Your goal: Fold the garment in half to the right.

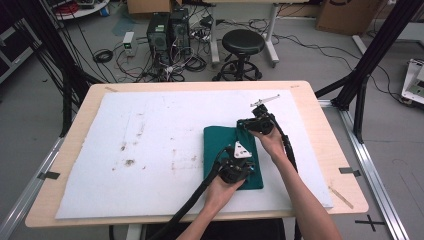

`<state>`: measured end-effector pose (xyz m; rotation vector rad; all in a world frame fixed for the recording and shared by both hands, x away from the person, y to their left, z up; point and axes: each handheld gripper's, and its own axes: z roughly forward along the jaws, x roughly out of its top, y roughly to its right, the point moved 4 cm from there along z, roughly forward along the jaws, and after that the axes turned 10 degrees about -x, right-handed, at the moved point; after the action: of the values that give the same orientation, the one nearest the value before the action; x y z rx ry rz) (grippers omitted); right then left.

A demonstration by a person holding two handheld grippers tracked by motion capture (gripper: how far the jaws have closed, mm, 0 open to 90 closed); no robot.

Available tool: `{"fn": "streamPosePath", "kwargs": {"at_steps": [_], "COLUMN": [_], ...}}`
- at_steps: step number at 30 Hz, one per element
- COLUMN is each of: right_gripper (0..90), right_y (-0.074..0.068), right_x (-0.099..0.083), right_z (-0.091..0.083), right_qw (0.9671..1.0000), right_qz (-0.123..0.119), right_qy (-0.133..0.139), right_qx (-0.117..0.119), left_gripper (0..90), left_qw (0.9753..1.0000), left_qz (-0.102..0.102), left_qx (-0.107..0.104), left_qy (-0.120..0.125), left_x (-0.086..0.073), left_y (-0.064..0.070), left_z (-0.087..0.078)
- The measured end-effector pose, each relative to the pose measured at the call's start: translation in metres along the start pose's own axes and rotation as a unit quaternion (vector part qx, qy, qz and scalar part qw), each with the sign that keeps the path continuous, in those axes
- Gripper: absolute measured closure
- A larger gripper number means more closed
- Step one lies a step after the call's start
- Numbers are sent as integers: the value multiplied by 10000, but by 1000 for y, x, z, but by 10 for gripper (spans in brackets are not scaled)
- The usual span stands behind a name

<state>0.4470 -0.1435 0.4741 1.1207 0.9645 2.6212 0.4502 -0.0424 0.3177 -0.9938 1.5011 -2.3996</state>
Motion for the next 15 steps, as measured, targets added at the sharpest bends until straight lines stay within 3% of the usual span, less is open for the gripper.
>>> {"fn": "streamPosePath", "kwargs": {"at_steps": [10, 15], "right_gripper": [842, 843], "right_y": [5, 5], "right_x": [-3, -4], "right_z": [1, 0], "right_qw": [9999, 9999], "right_qz": [106, 77], "right_qy": [-32, -56], "right_qx": [-58, -143], "left_gripper": [852, 851], "left_qw": [9999, 10000], "left_qz": [29, 12], "left_qx": [21, -7], "left_qy": [-124, -71], "left_x": [-1, 0], "left_y": [1, 1], "left_z": [8, 9]}}
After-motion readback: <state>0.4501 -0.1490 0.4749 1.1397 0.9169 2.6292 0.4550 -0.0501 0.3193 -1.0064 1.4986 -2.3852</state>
